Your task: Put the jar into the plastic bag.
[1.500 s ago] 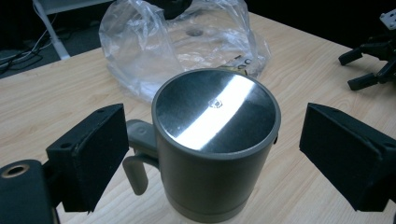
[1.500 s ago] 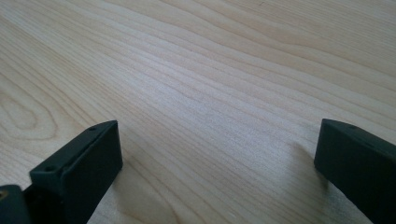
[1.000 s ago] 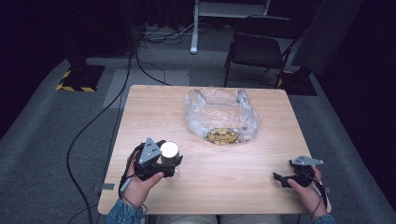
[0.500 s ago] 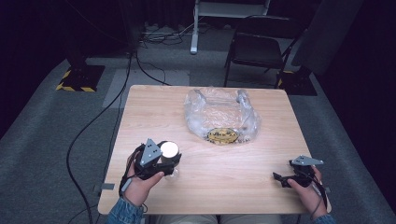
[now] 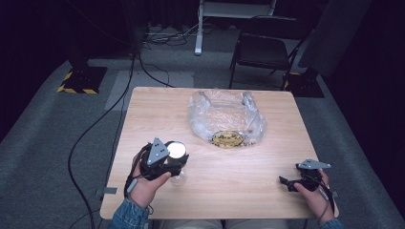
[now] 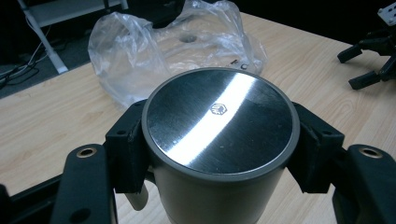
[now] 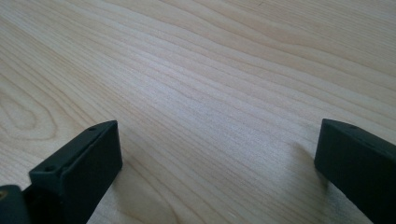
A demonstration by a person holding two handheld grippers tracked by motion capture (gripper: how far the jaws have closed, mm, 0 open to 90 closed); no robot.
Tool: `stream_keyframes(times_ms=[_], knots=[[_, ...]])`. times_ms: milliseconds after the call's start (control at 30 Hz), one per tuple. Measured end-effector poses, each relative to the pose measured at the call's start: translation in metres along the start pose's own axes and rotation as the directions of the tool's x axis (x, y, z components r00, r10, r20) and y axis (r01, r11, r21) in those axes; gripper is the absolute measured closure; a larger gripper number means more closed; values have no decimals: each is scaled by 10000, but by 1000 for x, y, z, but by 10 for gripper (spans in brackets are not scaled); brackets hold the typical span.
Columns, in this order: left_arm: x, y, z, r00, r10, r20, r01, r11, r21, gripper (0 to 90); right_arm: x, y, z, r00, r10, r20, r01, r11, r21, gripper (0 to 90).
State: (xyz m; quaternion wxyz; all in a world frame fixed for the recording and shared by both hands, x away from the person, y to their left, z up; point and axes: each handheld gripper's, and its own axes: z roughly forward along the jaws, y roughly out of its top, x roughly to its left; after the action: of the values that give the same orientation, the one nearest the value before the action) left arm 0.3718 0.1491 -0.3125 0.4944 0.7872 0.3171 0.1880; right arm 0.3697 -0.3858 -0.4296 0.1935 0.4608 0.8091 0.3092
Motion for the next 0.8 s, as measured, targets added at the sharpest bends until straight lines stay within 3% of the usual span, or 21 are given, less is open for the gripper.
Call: stream_keyframes(times_ms=[500,800], knots=[[3,32,9,9994,2,333,-4,10000,47,328,0,0,0,10000,1,-3,-1,10000,1,8],[4,52,18,9989,211,420,-216,9997,135,328,0,0,0,10000,0,4,0,10000,3,7]])
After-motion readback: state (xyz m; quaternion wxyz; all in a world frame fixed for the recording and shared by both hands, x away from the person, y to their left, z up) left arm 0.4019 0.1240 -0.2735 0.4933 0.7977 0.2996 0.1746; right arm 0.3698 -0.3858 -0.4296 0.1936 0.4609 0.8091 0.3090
